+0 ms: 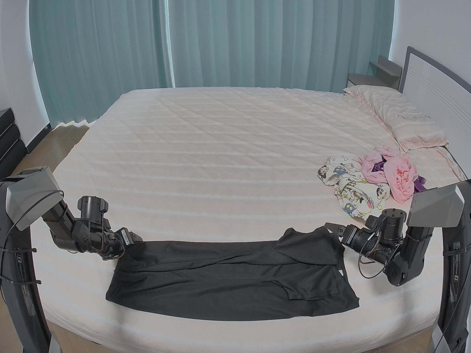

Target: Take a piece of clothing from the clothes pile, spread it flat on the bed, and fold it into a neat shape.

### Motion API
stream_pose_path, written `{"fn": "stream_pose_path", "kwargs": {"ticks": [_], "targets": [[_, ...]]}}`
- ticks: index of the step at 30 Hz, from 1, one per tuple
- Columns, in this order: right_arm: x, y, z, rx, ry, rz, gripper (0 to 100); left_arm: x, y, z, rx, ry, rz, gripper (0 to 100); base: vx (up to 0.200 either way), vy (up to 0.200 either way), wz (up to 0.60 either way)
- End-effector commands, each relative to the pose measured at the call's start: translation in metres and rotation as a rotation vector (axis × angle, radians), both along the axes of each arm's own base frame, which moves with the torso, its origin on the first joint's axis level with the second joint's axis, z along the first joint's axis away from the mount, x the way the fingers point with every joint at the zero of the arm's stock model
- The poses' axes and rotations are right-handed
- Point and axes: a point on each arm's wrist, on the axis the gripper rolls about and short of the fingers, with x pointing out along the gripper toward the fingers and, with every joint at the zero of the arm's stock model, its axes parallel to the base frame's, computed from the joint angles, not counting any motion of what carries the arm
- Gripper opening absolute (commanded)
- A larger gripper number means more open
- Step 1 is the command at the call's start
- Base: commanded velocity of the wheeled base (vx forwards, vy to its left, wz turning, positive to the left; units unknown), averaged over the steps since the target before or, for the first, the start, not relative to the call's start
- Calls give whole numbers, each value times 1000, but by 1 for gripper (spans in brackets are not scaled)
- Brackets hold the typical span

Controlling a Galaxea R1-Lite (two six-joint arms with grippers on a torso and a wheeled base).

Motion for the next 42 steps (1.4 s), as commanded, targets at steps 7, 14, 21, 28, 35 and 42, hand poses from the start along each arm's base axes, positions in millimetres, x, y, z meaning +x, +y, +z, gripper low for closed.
{"fn": "stream_pose_path", "kwargs": {"ticks": [7,14,21,28,35,42], "targets": [[-1,3,-2,-1,7,8,100,3,8,8,-38,-47,74,0,0,0,0],[-1,3,-2,-1,8,10,100,5,16,18,-81,-91,144,0,0,0,0],[-1,3,-2,-1,8,10,100,8,20,20,-110,-143,165,0,0,0,0],[-1,4,-2,-1,10,11,100,10,20,19,-119,-142,157,0,0,0,0],[-2,5,-5,-2,16,15,100,12,21,11,-118,-130,157,100,0,0,0],[-3,5,-4,-2,16,16,100,-14,17,27,-155,-110,129,100,0,0,0]]}}
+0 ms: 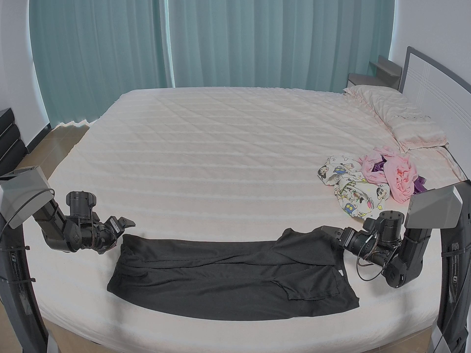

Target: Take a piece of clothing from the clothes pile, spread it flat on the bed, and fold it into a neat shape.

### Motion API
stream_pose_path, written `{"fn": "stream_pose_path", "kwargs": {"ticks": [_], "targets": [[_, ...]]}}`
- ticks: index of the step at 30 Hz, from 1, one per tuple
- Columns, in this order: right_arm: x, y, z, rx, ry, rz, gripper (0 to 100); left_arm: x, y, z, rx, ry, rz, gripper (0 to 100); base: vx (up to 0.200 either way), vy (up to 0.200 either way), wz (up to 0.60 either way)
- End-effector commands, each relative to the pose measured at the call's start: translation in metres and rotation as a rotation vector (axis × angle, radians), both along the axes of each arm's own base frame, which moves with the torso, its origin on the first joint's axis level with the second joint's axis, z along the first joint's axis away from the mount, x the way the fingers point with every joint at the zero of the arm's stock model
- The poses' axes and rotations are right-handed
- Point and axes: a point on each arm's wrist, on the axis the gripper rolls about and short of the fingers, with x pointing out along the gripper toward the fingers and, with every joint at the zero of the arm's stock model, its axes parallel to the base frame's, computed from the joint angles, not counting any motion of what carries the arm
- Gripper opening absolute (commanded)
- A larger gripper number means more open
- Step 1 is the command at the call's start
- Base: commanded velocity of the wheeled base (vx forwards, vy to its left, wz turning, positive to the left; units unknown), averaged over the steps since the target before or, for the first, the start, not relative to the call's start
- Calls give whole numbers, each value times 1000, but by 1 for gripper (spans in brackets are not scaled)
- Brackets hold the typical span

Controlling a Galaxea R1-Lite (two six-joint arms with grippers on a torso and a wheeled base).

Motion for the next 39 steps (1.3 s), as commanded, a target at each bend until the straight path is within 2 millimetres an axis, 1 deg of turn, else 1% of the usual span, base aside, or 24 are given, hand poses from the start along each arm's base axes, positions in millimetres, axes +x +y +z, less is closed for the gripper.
{"fn": "stream_pose_path", "kwargs": {"ticks": [1,3,4,5,7,13,23,24,30,31,33,35,39], "targets": [[-1,0,-1,0,3,1,100,-23,-6,14,-41,5,-48,100,0,0,0],[-1,0,-1,0,3,1,100,-28,-13,18,-54,7,-79,100,0,0,0],[-1,0,-1,0,3,1,100,-28,-13,18,-54,7,-79,100,0,0,0],[-1,0,-1,0,3,1,100,-30,-18,15,-42,19,-100,100,0,0,0],[-1,0,-1,0,3,1,100,-33,-21,12,-20,25,-130,100,0,0,0],[-1,1,-1,0,3,2,100,-41,-23,6,48,35,-203,100,0,0,0],[-2,0,0,0,5,2,100,-36,-23,-2,78,36,-236,100,0,0,0],[-2,0,0,0,5,2,100,-36,-23,-2,78,36,-236,0,0,0,0],[-3,5,2,0,2,16,100,-39,-18,2,90,32,-226,0,0,0,0],[-5,7,3,0,5,22,100,-39,-15,9,89,14,-215,0,0,0,0],[-8,8,3,-2,12,28,100,-40,-14,13,88,5,-209,0,0,0,0],[-13,14,4,-2,25,48,100,-41,-13,18,87,-6,-204,0,0,0,0],[-25,20,3,-13,77,73,100,-44,-13,20,88,-9,-204,0,0,0,0]]}}
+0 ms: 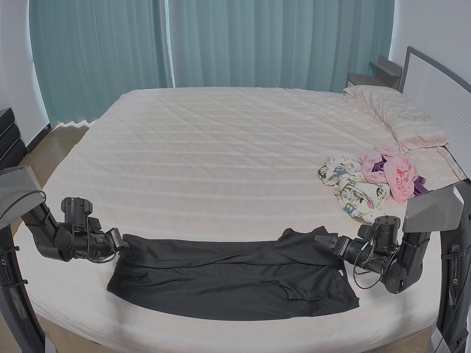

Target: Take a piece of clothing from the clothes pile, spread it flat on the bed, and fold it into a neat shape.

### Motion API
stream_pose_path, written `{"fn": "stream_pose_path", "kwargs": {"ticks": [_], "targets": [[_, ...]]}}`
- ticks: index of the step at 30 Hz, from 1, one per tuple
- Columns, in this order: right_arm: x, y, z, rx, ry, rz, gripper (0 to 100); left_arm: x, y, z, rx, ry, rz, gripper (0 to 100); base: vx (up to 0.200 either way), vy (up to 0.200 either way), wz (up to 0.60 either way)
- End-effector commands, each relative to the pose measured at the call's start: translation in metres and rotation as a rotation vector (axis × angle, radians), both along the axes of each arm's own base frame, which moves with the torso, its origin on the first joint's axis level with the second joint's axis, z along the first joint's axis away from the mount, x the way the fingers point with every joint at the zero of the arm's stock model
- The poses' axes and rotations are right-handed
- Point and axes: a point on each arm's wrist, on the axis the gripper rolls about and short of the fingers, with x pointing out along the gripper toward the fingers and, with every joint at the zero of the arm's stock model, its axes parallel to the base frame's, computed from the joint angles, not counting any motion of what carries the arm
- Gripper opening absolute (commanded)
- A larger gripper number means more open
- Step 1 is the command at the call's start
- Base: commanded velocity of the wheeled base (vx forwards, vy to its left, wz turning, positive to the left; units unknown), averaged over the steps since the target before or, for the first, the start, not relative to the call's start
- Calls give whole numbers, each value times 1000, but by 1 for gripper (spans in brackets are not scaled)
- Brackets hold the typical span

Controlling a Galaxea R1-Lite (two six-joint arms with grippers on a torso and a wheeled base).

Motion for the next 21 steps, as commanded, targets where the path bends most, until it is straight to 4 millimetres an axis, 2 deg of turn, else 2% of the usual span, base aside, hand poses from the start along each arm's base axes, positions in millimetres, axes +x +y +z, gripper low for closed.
{"fn": "stream_pose_path", "kwargs": {"ticks": [1,7,21], "targets": [[-10,7,2,-9,39,29,100,-2,1,10,1,-28,6,0,0,0,0],[-12,8,4,-24,111,32,100,0,1,24,-48,-58,60,0,0,0,0],[-13,5,-6,-46,160,30,100,1,6,28,-49,-89,73,0,0,0,0]]}}
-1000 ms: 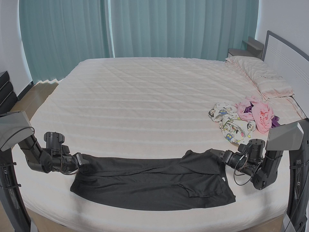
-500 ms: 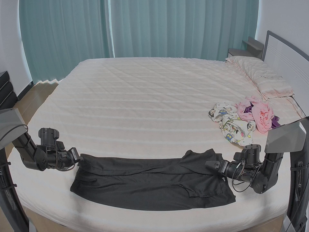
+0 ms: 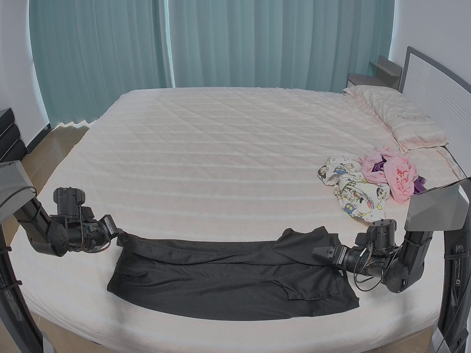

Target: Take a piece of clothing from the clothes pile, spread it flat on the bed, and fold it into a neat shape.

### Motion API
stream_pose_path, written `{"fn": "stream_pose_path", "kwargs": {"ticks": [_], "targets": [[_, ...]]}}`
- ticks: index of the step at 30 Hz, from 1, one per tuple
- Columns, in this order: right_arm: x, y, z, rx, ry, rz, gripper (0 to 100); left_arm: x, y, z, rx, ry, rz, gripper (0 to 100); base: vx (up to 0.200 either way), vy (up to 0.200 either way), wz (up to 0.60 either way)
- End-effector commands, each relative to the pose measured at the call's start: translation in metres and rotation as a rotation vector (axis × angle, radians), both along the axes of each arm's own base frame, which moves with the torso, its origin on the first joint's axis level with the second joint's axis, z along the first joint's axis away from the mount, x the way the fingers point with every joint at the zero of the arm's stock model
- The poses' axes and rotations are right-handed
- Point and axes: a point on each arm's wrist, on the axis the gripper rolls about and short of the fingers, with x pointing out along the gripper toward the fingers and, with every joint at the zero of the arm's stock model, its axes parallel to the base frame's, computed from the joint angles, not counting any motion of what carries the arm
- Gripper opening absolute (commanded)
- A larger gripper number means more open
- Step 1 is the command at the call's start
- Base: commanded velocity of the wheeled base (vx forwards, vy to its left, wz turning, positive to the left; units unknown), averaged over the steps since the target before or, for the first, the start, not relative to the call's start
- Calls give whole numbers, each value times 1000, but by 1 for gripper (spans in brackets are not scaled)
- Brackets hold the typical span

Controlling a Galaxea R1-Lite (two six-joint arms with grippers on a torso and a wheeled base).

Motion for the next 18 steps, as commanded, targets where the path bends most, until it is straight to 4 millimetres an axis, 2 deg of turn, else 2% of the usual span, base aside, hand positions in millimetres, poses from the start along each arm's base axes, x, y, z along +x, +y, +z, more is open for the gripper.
{"fn": "stream_pose_path", "kwargs": {"ticks": [1,7,15,16,18], "targets": [[-1,-1,-2,-5,26,-2,100,0,1,1,0,-4,4,0,0,0,0],[0,-3,0,-11,38,-4,100,0,1,0,0,-3,4,0,0,0,0],[7,0,-9,-13,40,-2,100,0,1,1,0,-6,4,0,0,0,0],[8,0,-12,-14,46,-2,0,0,1,1,0,-6,4,0,0,0,0],[8,0,-13,-15,48,-2,0,0,1,1,0,-6,4,0,0,0,0]]}}
